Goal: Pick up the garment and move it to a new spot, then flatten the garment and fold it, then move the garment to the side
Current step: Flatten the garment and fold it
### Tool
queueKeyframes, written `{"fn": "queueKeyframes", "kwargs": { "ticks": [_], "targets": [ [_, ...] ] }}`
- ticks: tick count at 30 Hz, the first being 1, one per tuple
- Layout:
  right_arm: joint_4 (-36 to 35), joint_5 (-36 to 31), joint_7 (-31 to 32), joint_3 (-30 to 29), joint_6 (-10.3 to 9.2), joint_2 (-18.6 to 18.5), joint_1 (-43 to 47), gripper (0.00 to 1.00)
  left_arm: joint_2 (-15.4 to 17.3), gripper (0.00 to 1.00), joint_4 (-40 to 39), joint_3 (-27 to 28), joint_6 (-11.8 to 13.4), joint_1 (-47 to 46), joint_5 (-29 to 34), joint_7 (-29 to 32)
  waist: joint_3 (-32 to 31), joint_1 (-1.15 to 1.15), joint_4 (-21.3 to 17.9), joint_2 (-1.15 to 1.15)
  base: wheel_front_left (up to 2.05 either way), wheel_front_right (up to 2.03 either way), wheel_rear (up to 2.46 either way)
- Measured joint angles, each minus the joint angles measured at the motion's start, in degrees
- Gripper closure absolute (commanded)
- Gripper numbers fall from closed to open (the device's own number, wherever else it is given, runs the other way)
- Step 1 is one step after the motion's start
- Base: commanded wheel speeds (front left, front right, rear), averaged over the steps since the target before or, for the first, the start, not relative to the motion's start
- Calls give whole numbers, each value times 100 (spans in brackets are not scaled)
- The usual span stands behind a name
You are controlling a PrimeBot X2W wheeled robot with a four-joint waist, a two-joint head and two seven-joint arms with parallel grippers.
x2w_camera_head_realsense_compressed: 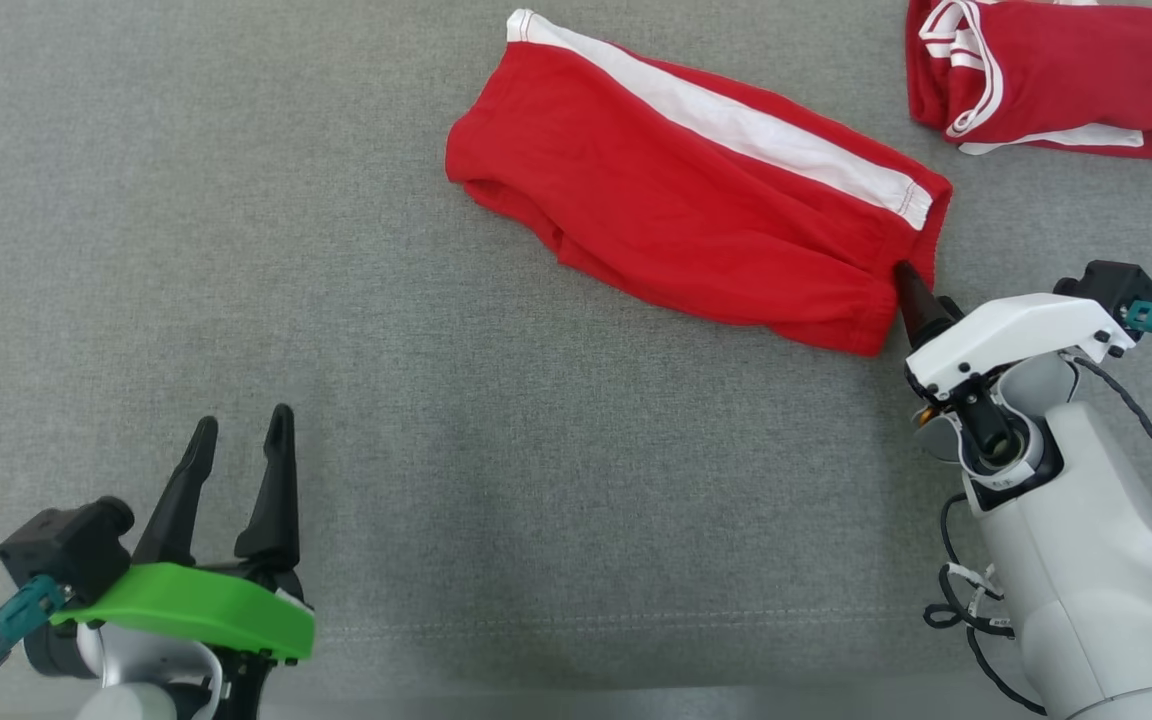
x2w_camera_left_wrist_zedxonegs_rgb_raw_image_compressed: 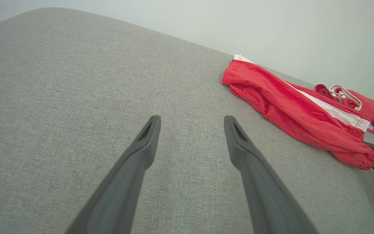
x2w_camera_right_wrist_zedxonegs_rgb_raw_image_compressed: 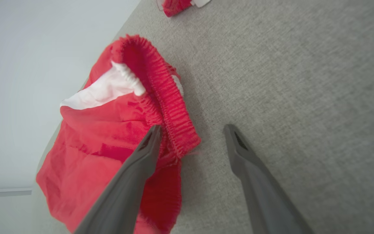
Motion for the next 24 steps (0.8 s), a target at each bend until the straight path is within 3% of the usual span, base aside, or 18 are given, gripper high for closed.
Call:
{"fn": "queueKeyframes", "kwargs": {
  "ticks": [6,16,17,19,20,24],
  "targets": [
    [-36,454,108,58,0,-37,-79,0,-47,0,-2,-125,-1,-177,0,11,71,0,81,0,0,0,0],
    [-3,606,200,320,0,-44,-242,0,-79,0,47,-172,-7,-224,1,16,88,0,322,0,0,0,0],
    [14,613,199,330,0,-41,-247,10,-87,0,57,-185,-7,-231,0,18,84,0,343,0,0,0,0],
    [47,659,198,354,0,-43,-268,88,-103,0,56,-189,-7,-240,1,16,76,0,380,0,0,0,0],
    [60,666,196,358,0,-43,-281,100,-104,0,59,-190,-7,-241,0,16,73,0,395,0,0,0,0],
    [89,698,191,427,0,-19,-319,100,-111,0,58,-164,-7,-241,0,11,55,0,420,0,0,0,0]
  ]
}}
